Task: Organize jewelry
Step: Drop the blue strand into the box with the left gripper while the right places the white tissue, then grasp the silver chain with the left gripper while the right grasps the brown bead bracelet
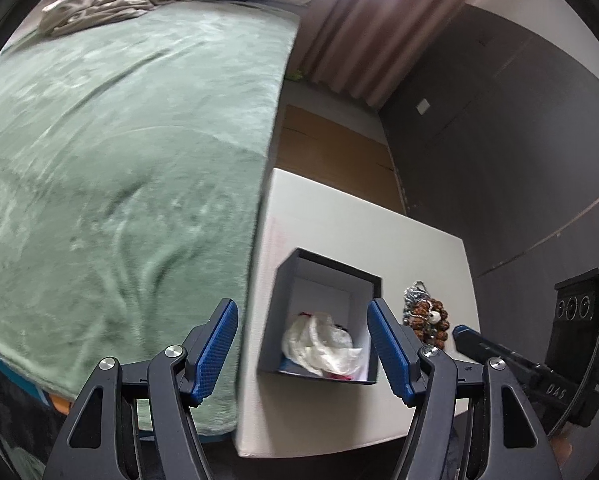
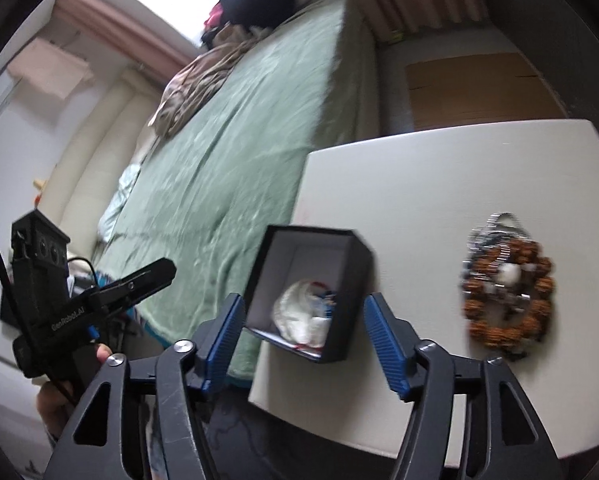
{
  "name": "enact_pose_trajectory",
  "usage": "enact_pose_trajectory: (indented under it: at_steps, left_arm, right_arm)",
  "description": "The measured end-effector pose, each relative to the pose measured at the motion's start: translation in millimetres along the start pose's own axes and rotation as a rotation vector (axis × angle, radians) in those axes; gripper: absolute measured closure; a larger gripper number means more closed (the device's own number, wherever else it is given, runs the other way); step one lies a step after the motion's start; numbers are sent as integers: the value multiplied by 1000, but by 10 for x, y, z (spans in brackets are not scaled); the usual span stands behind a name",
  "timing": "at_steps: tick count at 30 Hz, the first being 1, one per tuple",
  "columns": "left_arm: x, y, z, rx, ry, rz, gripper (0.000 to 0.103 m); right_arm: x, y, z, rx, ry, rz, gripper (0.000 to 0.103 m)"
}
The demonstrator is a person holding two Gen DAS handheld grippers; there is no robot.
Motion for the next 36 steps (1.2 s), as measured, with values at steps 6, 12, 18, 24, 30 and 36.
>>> enact_pose_trajectory:
  at_steps: [6,12,18,24,30,36]
  left_arm:
    - [-361,80,-147,33,23,-76,35]
    - [-726,175,-321,73,51,-142,35]
    - [-1083,309,-537,119,77,-218,35]
    - [-1371,404,-760,155,78,-277,35]
    - [-1645,498,-1007,191,73,-338,52]
    - [-1843,667,-1309,248,33,-400,72]
  right_arm:
    - [-371,74,329,-47,37,-73,32]
    - [-682,147,594,-89,74,-140,26]
    - [-992,249,842,-132,108,-218,26]
    - [-1246,374,995,-153,144,-270,26]
    - [-1487,476,1100,-175,165,-317,26]
    - [-1694,578,1164,-187,171,-358,26]
Point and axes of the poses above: each gripper's, at about its wrist camera, not at the fingertips, and z roughly against the way its jaws point, x to its left, y to its underside, the point moved 5 cm from there along -z, roughly the way its jaws point, and after that the axes turned 7 degrees about z, right-handed, at the moved point
